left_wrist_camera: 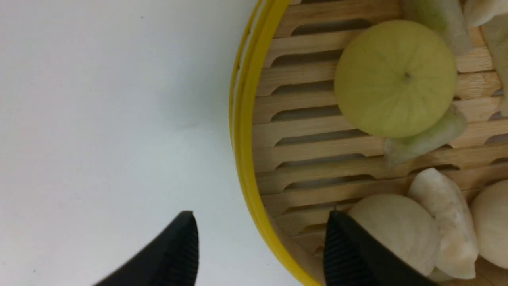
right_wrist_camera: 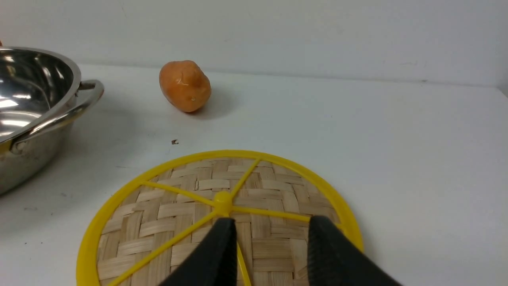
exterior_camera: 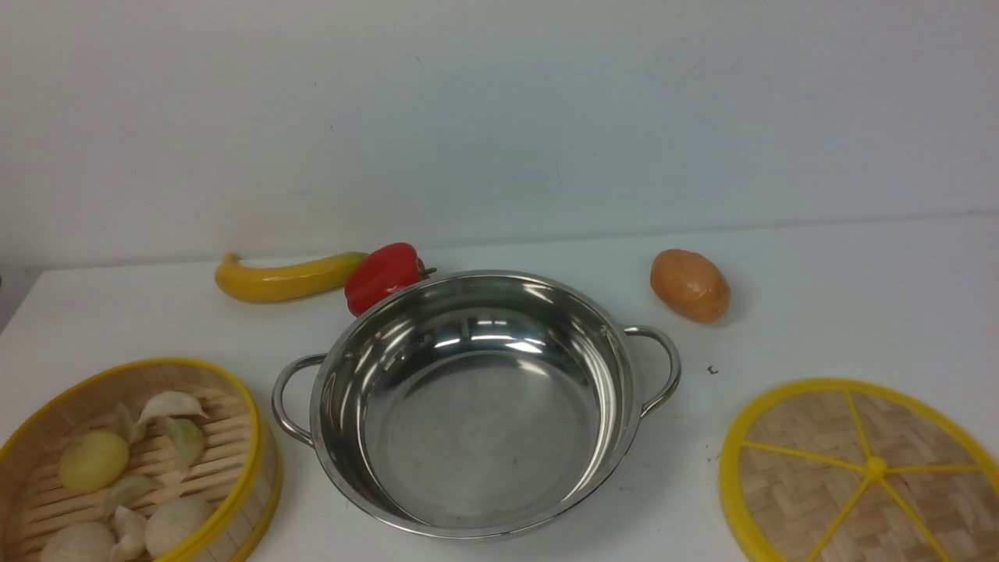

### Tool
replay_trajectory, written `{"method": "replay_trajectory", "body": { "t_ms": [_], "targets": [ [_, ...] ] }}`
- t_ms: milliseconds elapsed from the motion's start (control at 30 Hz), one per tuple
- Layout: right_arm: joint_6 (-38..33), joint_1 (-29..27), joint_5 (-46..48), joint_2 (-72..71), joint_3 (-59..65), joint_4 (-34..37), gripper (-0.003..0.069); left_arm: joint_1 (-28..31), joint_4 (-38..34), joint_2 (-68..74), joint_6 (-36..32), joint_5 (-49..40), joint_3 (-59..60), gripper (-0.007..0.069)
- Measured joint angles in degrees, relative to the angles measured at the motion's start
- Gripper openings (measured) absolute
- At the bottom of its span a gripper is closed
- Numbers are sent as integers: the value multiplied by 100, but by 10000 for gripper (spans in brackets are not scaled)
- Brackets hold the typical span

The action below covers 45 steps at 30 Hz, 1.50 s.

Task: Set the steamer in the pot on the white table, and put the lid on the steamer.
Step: 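Grasp the rim of the steamer basket holding the buns with the left gripper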

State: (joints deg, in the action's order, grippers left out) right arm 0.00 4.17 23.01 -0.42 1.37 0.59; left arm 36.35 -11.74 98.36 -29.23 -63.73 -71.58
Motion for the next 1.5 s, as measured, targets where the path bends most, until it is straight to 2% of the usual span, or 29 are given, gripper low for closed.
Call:
{"method": "replay_trajectory", "body": {
  "t_ms": [1033, 1167, 1333, 1467, 1500],
  "targets": [
    [0, 0, 0, 0, 0, 0, 241, -56, 1, 928, 60, 712, 0, 393],
    [0, 0, 0, 0, 0, 0, 241, -56, 1, 977, 60, 777, 0, 358],
    [0, 0, 0, 0, 0, 0, 241, -56, 1, 1214, 55, 854, -5, 276],
    [0, 0, 0, 0, 0, 0, 241, -56, -215, 1341, -42, 844, -20, 141],
    [0, 0, 0, 0, 0, 0, 241, -56, -231, 1341, -65, 844, -33, 132]
  ]
}}
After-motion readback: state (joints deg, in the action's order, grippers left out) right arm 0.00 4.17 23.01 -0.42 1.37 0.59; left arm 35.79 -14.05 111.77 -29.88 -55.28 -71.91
